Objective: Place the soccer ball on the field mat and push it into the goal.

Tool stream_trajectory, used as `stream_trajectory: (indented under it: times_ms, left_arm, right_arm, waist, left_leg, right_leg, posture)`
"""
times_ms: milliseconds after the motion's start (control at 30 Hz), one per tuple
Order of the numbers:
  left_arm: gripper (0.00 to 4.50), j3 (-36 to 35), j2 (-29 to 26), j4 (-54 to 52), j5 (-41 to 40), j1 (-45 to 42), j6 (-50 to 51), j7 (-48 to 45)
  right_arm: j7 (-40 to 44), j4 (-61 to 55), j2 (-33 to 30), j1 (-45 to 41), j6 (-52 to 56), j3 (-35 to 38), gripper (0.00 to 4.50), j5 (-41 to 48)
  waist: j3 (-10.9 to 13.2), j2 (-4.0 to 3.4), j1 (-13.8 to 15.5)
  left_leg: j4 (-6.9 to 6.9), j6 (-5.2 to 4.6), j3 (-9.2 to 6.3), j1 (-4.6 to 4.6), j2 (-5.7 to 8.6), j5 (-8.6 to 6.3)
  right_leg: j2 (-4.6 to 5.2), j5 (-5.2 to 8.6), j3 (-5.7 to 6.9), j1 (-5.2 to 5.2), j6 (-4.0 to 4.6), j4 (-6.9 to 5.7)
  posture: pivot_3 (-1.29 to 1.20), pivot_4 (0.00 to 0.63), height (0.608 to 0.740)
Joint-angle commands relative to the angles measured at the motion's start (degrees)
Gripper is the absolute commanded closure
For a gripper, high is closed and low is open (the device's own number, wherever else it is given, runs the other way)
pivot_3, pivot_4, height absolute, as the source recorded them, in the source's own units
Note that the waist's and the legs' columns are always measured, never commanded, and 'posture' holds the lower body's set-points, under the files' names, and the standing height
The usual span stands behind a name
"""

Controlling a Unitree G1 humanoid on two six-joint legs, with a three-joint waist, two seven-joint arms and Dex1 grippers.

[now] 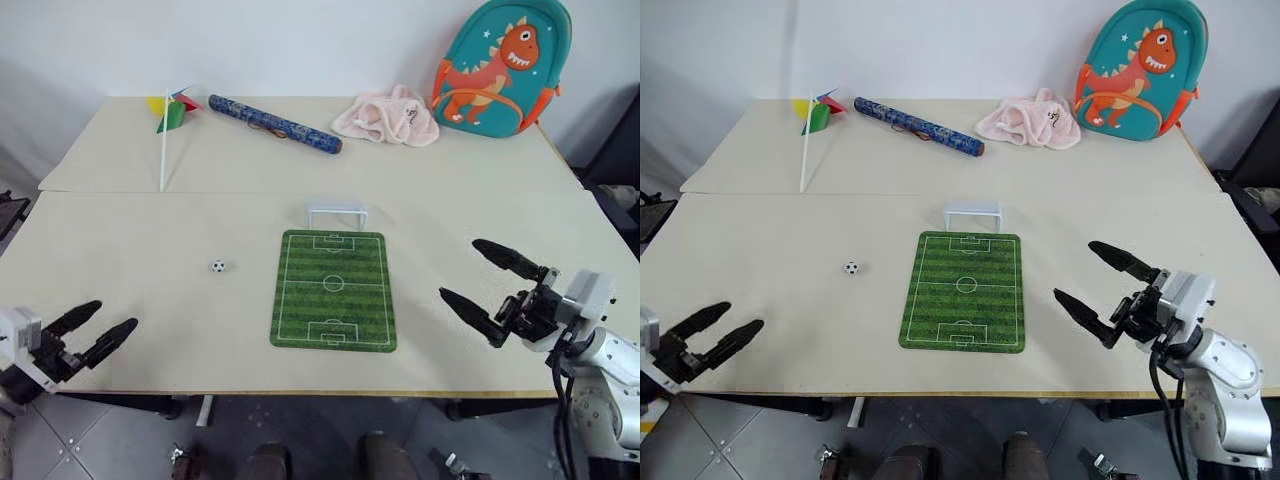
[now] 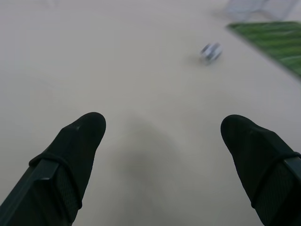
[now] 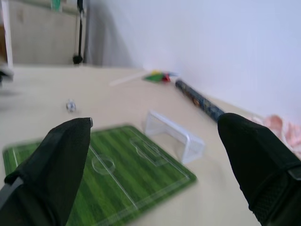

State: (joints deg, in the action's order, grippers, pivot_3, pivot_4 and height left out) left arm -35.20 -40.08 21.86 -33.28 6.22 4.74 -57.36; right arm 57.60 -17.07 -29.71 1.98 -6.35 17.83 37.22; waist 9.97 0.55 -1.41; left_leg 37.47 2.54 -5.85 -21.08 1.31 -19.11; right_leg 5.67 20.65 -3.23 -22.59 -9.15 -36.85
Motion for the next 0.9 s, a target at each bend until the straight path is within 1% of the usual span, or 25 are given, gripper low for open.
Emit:
stream_trajectory:
  times_ms: [33, 133, 233, 300, 367, 533, 600, 633, 833, 900]
  left_arm:
    - [0.02, 0.2, -0.1, -1.9, -1.8, -1.4, 1.7, -1.3]
    - [0.02, 2.8, 0.3, -3.8, -2.5, -4.8, 4.0, -2.5]
    - [0.02, 5.1, 0.6, -5.6, -2.6, -8.5, 5.8, -2.4]
    - [0.02, 8.2, 0.3, -7.5, -1.7, -12.0, 7.4, -2.6]
    - [0.02, 11.9, 0.3, -6.8, 0.7, -16.3, 6.9, -3.0]
    - [0.02, 16.6, 2.1, -3.1, 3.5, -24.5, 6.6, -1.2]
    - [0.02, 18.1, 2.9, -1.1, 5.5, -27.1, 5.0, -0.2]
    - [0.02, 19.6, 3.4, 1.7, 8.3, -29.3, 3.4, 2.1]
    - [0.02, 23.7, 5.5, 11.8, 14.8, -36.2, -2.2, 5.1]
    - [0.4, 24.6, 6.0, 14.6, 16.6, -37.9, -3.7, 6.6]
  right_arm:
    - [4.5, -5.3, 0.7, 1.9, -4.1, -1.5, 0.0, 1.5]
    - [7.9, -6.5, 0.4, 4.9, -5.7, -3.0, 0.0, 1.0]
    - [9.8, -5.7, 0.5, 6.3, -7.1, -2.8, 0.0, 1.5]
    - [10.8, -4.0, -0.3, 6.3, -7.5, -1.7, 0.0, 1.8]
    - [11.9, -2.6, -1.3, 6.1, -7.2, -1.0, 0.0, 2.2]
    - [13.7, -1.1, -2.3, 5.7, -7.5, -1.6, 0.0, 1.7]
    - [13.8, -0.9, -2.1, 5.6, -7.3, -1.7, 0.0, 1.7]
    - [13.6, -0.9, -1.9, 5.6, -7.0, -1.8, 0.0, 1.7]
    - [13.2, -0.6, -1.6, 5.1, -6.6, -2.3, 0.0, 1.5]
    - [13.0, -0.6, -1.5, 5.0, -6.5, -2.3, 0.0, 1.5]
  waist:
    - [0.0, 0.09, 0.3]
    - [0.0, 0.09, 1.1]
    - [-0.1, 0.1, 1.3]
    - [-0.1, 0.1, 1.2]
    - [-0.1, 0.1, 1.2]
    - [0.0, 0.08, 0.9]
    - [0.0, 0.08, 0.7]
    - [0.0, 0.08, 0.7]
    - [0.0, 0.09, 1.1]
    - [0.0, 0.09, 1.2]
  left_leg:
    - [0.05, 0.0, -0.04, -0.02, 0.0, 0.0]
    - [0.17, -0.01, -0.04, 0.0, 0.02, 0.0]
    - [0.27, -0.01, -0.05, 0.01, 0.04, 0.0]
    - [0.33, -0.01, -0.03, 0.01, 0.04, 0.0]
    - [0.38, -0.01, -0.01, 0.03, 0.03, 0.0]
    - [0.4, 0.01, 0.02, 0.04, 0.11, -0.01]
    - [0.4, 0.02, 0.03, 0.03, 0.13, 0.0]
    - [0.41, 0.02, 0.03, 0.02, 0.13, 0.0]
    - [0.55, 0.02, 0.03, -0.01, 0.32, 0.0]
    - [0.54, 0.02, 0.01, -0.01, 0.32, 0.0]
  right_leg:
    - [0.01, 0.0, 0.03, 0.01, 0.0, -0.01]
    - [0.03, 0.0, 0.03, 0.08, 0.0, -0.03]
    - [0.02, -0.01, 0.04, 0.13, 0.0, -0.1]
    - [0.01, -0.02, 0.01, 0.12, 0.0, -0.14]
    - [-0.01, -0.03, 0.0, 0.13, 0.0, -0.19]
    - [-0.16, -0.05, -0.01, 0.07, 0.03, -0.25]
    - [-0.2, -0.05, -0.01, 0.04, 0.03, -0.25]
    - [-0.2, -0.05, -0.01, 0.04, 0.03, -0.26]
    - [-0.13, -0.07, -0.03, 0.06, -0.01, -0.3]
    - [-0.14, -0.07, -0.01, 0.05, -0.01, -0.31]
  posture:
    - [0.0, 0.15, 0.74]
    - [0.0, 0.15, 0.74]
    - [0.0, 0.15, 0.74]
    - [0.0, 0.15, 0.74]
    - [0.0, 0.15, 0.74]
    - [0.0, 0.15, 0.74]
    - [0.0, 0.15, 0.74]
    - [0.0, 0.15, 0.74]
    - [0.0, 0.15, 0.74]
    - [0.0, 0.15, 0.74]
